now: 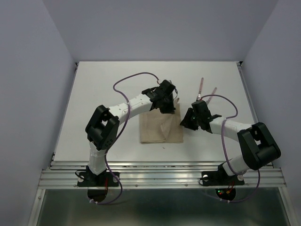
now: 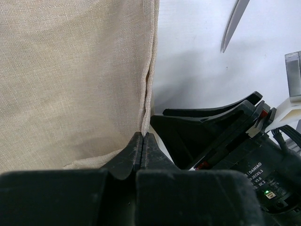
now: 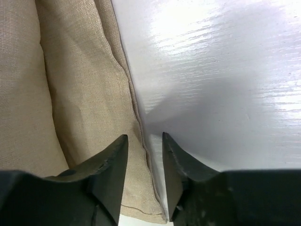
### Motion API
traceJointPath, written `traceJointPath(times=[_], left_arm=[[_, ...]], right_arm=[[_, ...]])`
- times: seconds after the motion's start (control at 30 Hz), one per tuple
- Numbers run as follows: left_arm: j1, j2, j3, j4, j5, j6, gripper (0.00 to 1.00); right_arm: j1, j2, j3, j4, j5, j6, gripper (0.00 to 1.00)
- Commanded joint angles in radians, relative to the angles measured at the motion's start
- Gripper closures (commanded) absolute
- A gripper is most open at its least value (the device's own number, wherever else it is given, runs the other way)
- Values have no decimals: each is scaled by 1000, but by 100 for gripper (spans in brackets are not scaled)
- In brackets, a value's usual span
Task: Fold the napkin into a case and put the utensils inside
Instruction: Fold the rectangle-folded napkin at the center of the board.
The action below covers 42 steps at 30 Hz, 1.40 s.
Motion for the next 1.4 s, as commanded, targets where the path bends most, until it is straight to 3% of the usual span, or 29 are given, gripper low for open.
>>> traceJointPath(times=[0.0,0.2,0.43,0.5,1.37], left_arm=[[-8,-14,26,7,-2,15,100],[-11,-15,30,7,-1,20,100],[-24,-2,37,16,28,18,100],[-34,7,46,19,34,13,100],[-41,91,118,14,21,-31,100]], right_arm=[[5,-10,14,-37,41,-70,57],[5,40,19,9,-72,-81,59],[5,71,10,38,-83,-48,96],[5,80,7,45,-88,-32,99],[5,96,-13,59,-100,-15,99]])
